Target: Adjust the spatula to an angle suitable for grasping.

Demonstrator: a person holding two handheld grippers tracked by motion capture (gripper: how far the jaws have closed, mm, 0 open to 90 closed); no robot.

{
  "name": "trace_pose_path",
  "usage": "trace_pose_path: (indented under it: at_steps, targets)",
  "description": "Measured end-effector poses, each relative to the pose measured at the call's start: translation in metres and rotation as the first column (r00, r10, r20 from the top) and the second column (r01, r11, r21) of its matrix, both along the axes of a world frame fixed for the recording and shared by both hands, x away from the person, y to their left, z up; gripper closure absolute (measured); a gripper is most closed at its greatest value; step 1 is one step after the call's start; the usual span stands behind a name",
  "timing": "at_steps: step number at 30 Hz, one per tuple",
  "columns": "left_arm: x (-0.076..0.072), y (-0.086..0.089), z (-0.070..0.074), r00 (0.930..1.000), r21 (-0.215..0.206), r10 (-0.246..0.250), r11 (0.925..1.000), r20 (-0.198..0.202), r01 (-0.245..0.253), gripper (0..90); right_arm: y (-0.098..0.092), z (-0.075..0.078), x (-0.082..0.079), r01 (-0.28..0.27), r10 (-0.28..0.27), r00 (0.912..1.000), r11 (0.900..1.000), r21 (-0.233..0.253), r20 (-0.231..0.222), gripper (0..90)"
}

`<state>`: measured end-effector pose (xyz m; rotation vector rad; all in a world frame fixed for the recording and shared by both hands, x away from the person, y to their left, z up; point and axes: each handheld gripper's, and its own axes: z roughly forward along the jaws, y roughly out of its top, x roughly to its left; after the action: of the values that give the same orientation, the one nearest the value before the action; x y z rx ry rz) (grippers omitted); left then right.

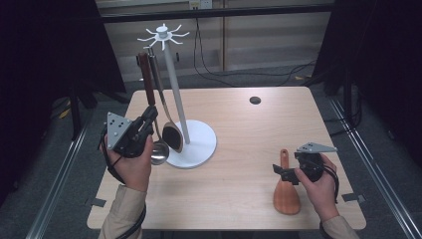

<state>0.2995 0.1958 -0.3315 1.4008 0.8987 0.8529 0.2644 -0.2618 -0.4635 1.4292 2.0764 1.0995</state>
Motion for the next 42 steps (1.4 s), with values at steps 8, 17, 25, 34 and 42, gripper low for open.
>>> trace_pose_path:
  at_steps: [8, 17, 25, 34, 42]
  targets:
    - [0.0, -0.007, 0.004, 0.9998, 0.005, -0.01, 0.9999, 0.014, 0.01, 85.5, -0.005, 0.001, -0.004, 0.018, -0.018, 0.9998, 1.0, 0.002, -0.001, 4.1]
    - [-0.002, -0.01, 0.009, 0.9996, 0.011, -0.012, 0.9999, 0.027, 0.012, 85.4, -0.004, 0.001, -0.004, 0.012, -0.012, 0.9999, 1.0, 0.005, -0.001, 4.1]
    - [-0.003, -0.013, 0.011, 0.9997, 0.016, -0.009, 0.9998, 0.024, 0.008, 85.5, -0.003, 0.001, -0.002, 0.01, -0.01, 0.9999, 1.0, 0.005, 0.002, 4.1]
    - [-0.003, -0.019, 0.013, 0.9997, 0.0, -0.003, 1.0, 0.024, 0.003, 85.4, -0.003, 0.001, -0.001, 0.009, -0.009, 1.0, 1.0, 0.01, 0.004, 4.1]
    - [-0.003, -0.025, 0.014, 0.9997, 0.002, -0.008, 1.0, 0.023, 0.008, 85.4, -0.002, 0.001, -0.001, 0.008, -0.008, 1.0, 1.0, 0.01, -0.002, 4.1]
